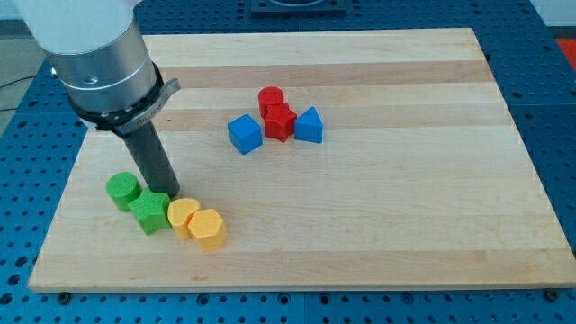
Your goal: Separate the yellow hexagon from yellow heart
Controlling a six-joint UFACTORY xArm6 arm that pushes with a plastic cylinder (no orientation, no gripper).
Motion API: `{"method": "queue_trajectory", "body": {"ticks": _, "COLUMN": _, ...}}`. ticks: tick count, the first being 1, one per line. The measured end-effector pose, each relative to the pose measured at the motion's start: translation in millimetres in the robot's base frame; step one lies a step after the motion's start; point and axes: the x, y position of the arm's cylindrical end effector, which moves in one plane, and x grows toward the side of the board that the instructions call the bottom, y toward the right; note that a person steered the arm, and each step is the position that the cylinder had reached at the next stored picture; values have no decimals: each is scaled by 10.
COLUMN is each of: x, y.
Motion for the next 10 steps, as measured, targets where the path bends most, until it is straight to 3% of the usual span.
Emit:
{"method": "queue_trajectory", "body": {"ticks": 4, "x": -2, "y": 8}}
{"method": "queue_trajectory", "body": {"ticks": 6, "x": 101, "y": 595}}
{"method": "queue_trajectory", "body": {"ticks": 8, "x": 155, "y": 681}}
{"method": "queue_trajectory", "body": {"ticks": 9, "x": 338, "y": 723}}
{"method": "queue_trajectory", "body": {"ticks": 10, "x": 976, "y": 830}}
